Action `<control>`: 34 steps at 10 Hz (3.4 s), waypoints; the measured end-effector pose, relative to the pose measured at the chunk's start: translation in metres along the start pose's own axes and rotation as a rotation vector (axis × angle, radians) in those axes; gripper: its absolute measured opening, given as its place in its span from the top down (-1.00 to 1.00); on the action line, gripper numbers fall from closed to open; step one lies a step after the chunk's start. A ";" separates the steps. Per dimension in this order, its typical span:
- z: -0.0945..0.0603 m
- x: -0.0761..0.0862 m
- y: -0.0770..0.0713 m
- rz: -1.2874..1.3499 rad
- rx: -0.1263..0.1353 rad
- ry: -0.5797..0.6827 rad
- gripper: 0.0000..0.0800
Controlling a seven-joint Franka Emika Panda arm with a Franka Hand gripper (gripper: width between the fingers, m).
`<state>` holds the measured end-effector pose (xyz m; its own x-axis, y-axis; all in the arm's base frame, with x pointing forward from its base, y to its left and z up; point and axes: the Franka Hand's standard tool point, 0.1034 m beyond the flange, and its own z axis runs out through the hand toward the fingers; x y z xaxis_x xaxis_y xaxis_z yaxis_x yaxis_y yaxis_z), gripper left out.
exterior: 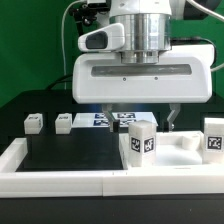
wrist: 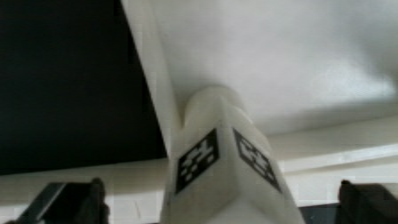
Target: Assemble square table
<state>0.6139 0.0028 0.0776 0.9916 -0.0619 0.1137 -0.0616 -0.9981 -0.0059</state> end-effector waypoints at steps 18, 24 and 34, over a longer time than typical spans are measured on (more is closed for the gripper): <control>0.000 -0.001 0.003 -0.687 -0.043 -0.020 0.25; 0.000 -0.002 0.002 -0.298 -0.031 -0.005 0.25; 0.001 -0.004 -0.006 0.319 -0.012 0.040 0.25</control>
Offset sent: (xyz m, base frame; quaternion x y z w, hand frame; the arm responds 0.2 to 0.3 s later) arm 0.0013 0.0047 0.0006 0.0048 0.0002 -0.1974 0.9803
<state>0.6099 0.0091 0.0759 0.9167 -0.3717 0.1465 -0.3705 -0.9281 -0.0361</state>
